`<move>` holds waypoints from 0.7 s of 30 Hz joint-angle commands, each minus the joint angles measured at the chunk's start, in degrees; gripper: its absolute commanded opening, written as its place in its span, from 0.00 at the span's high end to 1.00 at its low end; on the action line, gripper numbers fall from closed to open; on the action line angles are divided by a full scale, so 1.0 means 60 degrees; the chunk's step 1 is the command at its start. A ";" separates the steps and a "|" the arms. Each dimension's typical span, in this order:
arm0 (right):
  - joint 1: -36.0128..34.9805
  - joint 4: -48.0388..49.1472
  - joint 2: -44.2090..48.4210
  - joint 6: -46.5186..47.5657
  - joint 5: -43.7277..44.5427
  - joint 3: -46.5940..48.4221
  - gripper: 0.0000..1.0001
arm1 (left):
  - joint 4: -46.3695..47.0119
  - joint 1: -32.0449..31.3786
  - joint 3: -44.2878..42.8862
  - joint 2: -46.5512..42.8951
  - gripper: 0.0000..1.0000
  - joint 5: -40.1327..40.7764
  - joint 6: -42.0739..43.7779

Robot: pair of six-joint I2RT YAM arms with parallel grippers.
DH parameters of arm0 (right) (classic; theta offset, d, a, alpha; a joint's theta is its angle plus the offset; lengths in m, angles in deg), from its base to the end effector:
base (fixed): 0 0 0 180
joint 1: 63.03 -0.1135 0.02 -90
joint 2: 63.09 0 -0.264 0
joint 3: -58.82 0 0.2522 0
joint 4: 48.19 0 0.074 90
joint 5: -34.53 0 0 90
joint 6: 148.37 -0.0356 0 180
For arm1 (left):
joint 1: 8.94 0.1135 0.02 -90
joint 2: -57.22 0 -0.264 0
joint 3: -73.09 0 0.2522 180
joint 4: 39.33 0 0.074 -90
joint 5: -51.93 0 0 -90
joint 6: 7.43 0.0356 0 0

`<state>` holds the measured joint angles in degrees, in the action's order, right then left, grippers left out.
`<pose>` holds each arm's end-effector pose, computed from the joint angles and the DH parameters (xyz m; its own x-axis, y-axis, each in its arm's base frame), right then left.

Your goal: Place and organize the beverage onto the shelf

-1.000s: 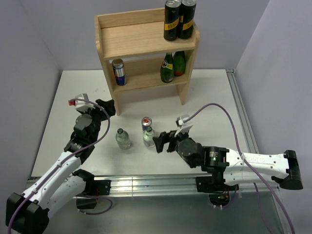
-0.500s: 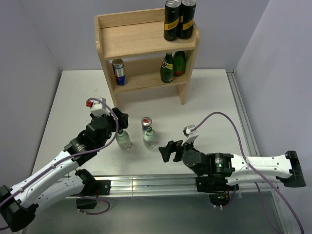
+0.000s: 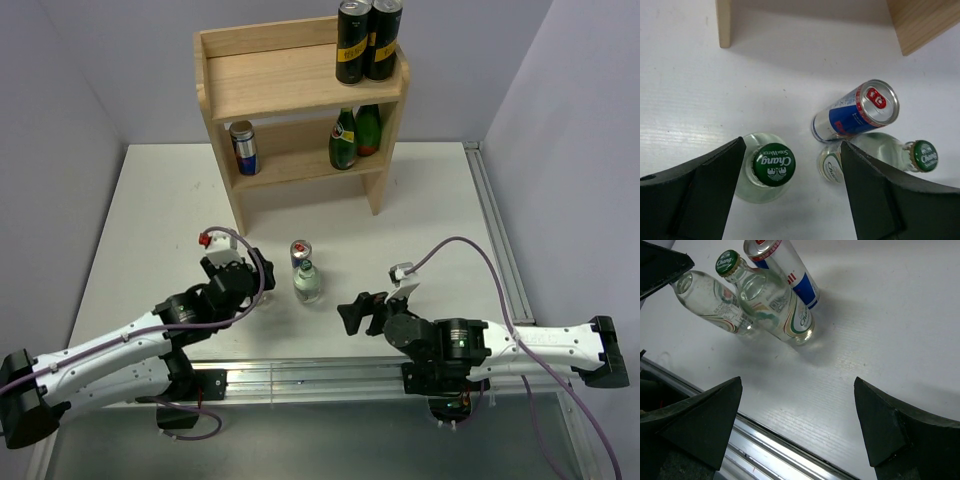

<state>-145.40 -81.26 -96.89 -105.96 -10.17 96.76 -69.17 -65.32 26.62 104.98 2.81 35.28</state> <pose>0.0435 0.1343 0.2307 -0.4971 0.2008 -0.8441 -0.3671 0.8328 0.4143 0.1196 -0.1379 0.2511 -0.4289 -0.3584 -0.8292 0.0063 0.9167 -0.3995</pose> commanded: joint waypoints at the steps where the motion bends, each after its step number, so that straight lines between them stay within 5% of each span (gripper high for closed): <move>1: -0.0071 -0.0224 0.0316 -0.0359 0.0375 -0.0134 0.00 | 0.0232 -0.0606 0.0470 0.0270 0.15 0.1109 -0.0921; 21: -0.0056 -0.0400 0.0785 -0.0798 0.0434 -0.0735 0.00 | 0.3012 -0.1706 0.1584 0.3243 0.14 0.2735 -0.2094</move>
<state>-145.40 -83.89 -93.11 -109.41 -9.63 93.42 -57.02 -73.83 35.35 122.03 15.56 25.73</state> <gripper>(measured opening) 0.999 0.857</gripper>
